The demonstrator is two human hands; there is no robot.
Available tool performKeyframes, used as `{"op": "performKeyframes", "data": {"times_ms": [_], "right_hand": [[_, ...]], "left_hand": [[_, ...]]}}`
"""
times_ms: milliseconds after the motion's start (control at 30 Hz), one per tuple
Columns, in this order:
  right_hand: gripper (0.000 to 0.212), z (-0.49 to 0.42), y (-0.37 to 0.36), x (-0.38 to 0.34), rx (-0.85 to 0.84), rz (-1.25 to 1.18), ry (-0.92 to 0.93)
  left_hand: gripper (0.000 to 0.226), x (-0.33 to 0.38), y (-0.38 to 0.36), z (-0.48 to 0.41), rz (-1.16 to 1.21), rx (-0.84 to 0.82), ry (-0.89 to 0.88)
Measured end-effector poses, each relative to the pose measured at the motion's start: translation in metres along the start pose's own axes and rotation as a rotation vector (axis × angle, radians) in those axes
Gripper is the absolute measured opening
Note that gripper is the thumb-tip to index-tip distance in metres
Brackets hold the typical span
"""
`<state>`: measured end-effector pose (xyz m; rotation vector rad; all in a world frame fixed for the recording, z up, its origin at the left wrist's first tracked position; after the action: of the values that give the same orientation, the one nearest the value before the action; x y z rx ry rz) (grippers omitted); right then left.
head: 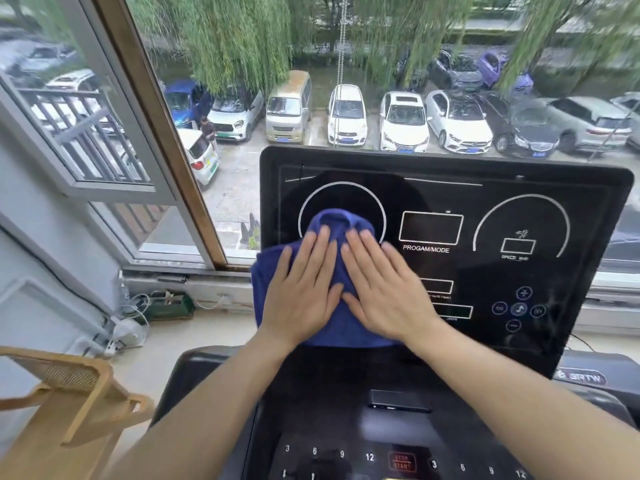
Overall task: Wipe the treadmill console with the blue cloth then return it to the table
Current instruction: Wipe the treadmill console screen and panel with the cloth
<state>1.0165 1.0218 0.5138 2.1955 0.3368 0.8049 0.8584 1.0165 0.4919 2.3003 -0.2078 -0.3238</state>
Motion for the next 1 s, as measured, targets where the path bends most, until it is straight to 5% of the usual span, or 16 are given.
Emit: {"op": "performKeyframes", "data": {"times_ms": [233,567,867,1000], "right_hand": [[0.069,-0.073,0.028,0.056,0.078,0.02,-0.188],[0.073,0.055,-0.016,-0.041,-0.031,-0.031,0.028],[0.071,-0.072,0.03,0.061,0.091,0.073,-0.128],[0.069,-0.061,0.026,0.055,0.06,0.022,-0.205]], "left_hand": [[0.07,-0.022,0.037,-0.105,0.079,0.079,0.103],[0.07,0.023,-0.015,0.071,0.032,-0.104,0.055],[0.068,-0.019,0.033,-0.086,0.063,0.07,0.131],[0.068,-0.011,0.033,-0.084,0.094,0.068,0.129]]}}
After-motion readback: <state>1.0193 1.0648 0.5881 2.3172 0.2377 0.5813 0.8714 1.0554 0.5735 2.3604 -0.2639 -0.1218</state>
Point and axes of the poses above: each hand's wrist, its own z-axis away from the middle knuckle, its own y-axis out of the back of the hand, x = y × z, the point moved 3 cm from there along -z, towards the middle knuckle, and after that the axes turned 1 degree about y, right-handed, at the moved point
